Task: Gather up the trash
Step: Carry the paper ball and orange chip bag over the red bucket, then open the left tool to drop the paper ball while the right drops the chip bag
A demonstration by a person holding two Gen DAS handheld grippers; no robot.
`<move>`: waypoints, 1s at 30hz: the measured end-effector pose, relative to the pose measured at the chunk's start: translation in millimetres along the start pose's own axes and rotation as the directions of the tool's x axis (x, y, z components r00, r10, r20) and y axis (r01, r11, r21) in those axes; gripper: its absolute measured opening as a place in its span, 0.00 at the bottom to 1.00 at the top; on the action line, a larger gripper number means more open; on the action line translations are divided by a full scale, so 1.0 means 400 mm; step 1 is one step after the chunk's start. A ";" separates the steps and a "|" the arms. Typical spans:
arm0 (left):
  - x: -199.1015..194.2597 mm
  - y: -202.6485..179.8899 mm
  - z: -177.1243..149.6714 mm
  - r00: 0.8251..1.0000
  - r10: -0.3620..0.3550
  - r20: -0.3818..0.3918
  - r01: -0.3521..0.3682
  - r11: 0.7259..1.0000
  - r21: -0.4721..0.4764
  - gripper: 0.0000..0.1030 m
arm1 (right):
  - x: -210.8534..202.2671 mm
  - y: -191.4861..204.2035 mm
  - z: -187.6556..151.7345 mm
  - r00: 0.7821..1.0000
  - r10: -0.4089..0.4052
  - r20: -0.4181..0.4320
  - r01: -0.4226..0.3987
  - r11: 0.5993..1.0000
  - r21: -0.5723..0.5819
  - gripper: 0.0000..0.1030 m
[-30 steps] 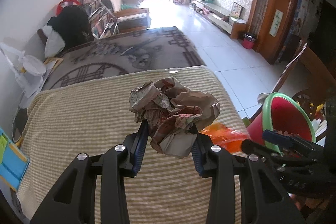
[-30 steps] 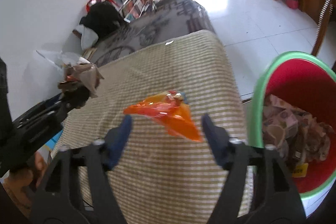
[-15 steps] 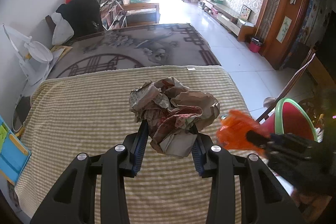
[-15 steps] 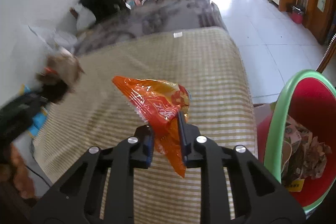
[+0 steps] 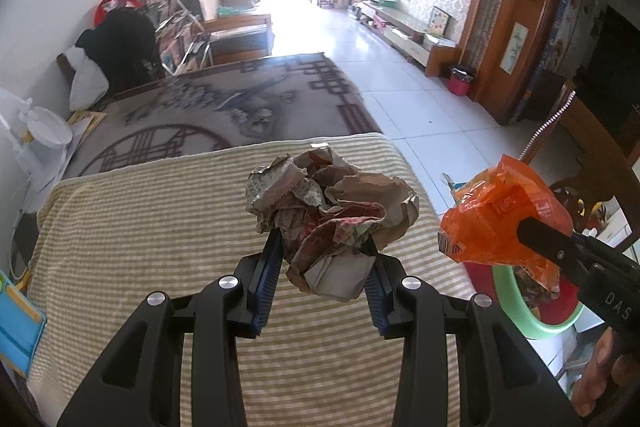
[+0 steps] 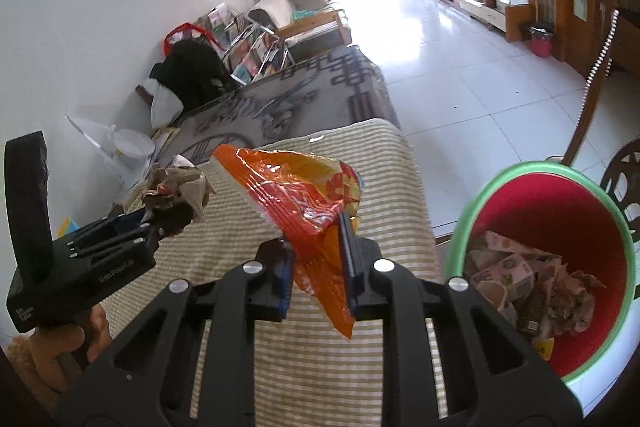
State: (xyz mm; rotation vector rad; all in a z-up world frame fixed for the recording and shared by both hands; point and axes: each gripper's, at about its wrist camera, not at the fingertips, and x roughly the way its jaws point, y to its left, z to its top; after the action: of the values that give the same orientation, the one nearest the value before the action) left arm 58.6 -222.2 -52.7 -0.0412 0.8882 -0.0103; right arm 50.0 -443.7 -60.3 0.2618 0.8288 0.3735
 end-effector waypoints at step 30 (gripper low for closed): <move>0.064 -0.421 0.025 0.986 -0.155 -0.068 0.165 0.970 0.178 0.35 | -0.215 -0.379 -0.035 0.986 -0.143 0.086 0.123 0.970 0.207 0.20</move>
State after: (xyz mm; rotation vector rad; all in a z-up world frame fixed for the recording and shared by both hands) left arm 83.9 -390.9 -59.4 0.0591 0.9323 -0.2449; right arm 19.7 -615.8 -68.0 0.4081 0.7809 0.1484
